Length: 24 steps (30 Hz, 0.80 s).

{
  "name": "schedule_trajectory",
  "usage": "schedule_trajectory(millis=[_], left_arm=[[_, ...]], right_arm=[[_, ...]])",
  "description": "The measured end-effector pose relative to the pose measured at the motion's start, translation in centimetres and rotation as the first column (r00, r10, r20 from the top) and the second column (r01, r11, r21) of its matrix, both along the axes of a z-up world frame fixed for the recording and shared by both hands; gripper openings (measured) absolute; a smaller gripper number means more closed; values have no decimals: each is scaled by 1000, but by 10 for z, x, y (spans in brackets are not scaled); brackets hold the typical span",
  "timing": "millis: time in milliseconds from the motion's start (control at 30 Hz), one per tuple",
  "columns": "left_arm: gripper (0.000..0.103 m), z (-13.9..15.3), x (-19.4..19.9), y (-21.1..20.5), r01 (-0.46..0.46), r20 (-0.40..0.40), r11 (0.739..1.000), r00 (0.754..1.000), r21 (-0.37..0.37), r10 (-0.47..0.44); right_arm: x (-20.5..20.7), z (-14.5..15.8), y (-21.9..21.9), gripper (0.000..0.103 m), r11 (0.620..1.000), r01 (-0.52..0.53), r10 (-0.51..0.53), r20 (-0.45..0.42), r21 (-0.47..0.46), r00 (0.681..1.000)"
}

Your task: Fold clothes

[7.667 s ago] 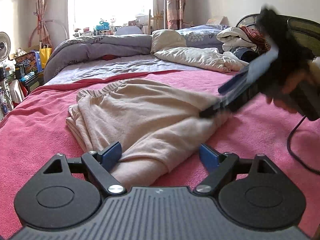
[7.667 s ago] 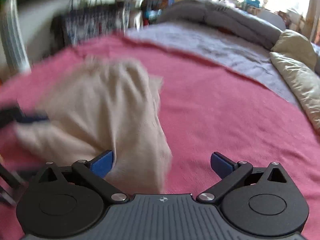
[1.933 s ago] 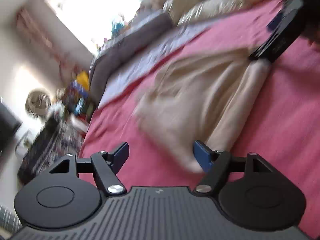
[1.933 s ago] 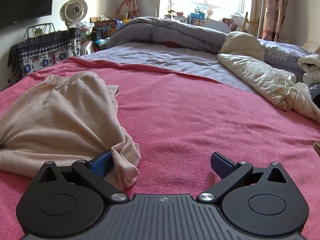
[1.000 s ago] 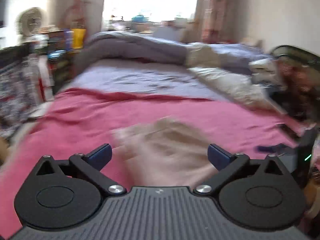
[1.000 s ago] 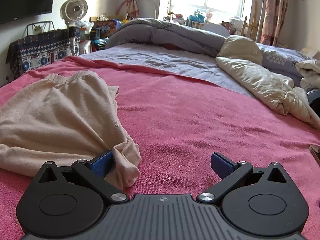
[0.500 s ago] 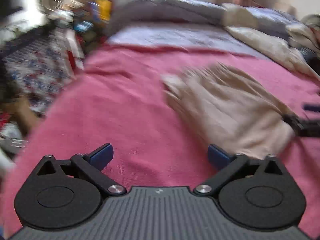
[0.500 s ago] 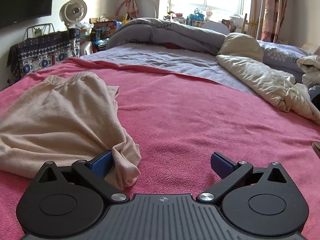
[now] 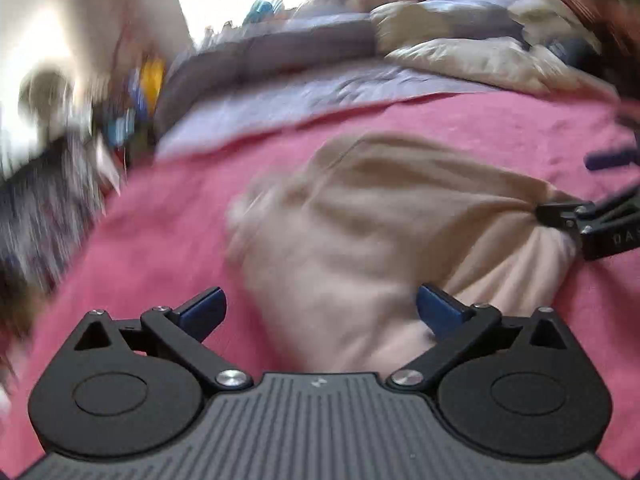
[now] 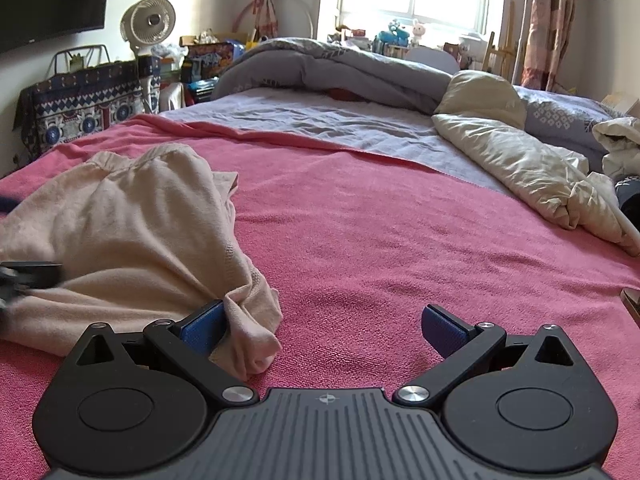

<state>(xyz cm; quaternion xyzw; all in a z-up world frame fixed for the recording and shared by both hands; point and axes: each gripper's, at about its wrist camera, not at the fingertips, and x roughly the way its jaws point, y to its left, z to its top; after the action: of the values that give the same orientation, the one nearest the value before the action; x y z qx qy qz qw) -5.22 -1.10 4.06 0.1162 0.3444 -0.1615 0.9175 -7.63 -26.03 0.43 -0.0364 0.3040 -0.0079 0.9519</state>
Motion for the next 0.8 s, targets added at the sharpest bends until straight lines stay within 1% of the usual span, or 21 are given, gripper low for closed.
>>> schedule_trajectory(millis=[33,67,133,200,233,267,300,367,400,433,467,533,567,600,633,667,700,733,767,800], left_arm=[[103,3,4,19,-45,-57,997,997,-57,42],[103,8,4,33,-74,-88,993,994,-90,66],[99,23,-2,46,-78,-75,991,995,-110,70],[98,45,-9,44,-32,-16,990,999,-136,30],[99,52,-11,38,9,1,988,1000,-156,-9],[100,55,-10,28,69,5,981,998,-184,-70],[100,59,-9,18,129,11,969,992,-211,-130],[101,66,-7,-3,245,27,933,969,-264,-247],[101,65,-6,-15,302,23,916,952,-263,-307],[101,57,-4,-28,352,-5,905,931,-238,-364],[101,48,-2,-37,408,-59,887,901,-215,-429],[101,22,-1,-48,520,-207,842,816,-143,-540],[101,12,-8,-47,588,-215,804,778,-83,-591],[101,7,-23,-40,657,-161,754,745,4,-648],[101,6,-34,-33,692,-136,719,720,62,-681],[101,7,-36,-24,691,-143,720,720,63,-679],[101,11,-35,-15,674,-165,738,733,38,-660],[102,13,-34,-5,654,-186,756,747,34,-638],[103,13,-32,4,632,-205,773,764,53,-611],[103,14,-30,15,598,-224,799,788,58,-573]], right_arm=[[0,0,-1,103,1000,-1,1,-1,3,1000],[0,0,-2,103,1000,0,0,-2,6,1000],[1,-1,-2,103,1000,2,-2,-4,5,1000],[0,0,0,103,1000,3,-3,-1,-4,1000],[-1,0,1,103,1000,3,-3,1,-10,1000],[-1,0,2,103,1000,3,-3,3,-17,1000],[-1,0,3,103,1000,4,-4,5,-22,1000],[-2,0,4,103,1000,4,-4,8,-28,1000],[-2,0,4,103,1000,4,-4,8,-30,1000],[-2,0,4,103,1000,4,-4,8,-29,1000],[-2,-1,4,103,1000,4,-4,8,-28,1000],[-2,-1,4,103,1000,3,-3,9,-26,1000],[-2,-1,3,103,1000,2,-2,9,-25,1000],[-2,0,3,103,1000,1,-1,9,-23,1000],[-2,0,2,103,1000,0,1,7,-18,1000],[-2,0,0,103,1000,-2,3,3,-10,1000],[-2,2,-1,103,1000,-10,10,0,-4,1000],[-2,5,-2,103,1000,-22,22,-4,3,1000],[-5,9,-2,103,999,-46,46,3,-9,999],[-9,14,-1,102,996,-80,81,19,-39,997]])
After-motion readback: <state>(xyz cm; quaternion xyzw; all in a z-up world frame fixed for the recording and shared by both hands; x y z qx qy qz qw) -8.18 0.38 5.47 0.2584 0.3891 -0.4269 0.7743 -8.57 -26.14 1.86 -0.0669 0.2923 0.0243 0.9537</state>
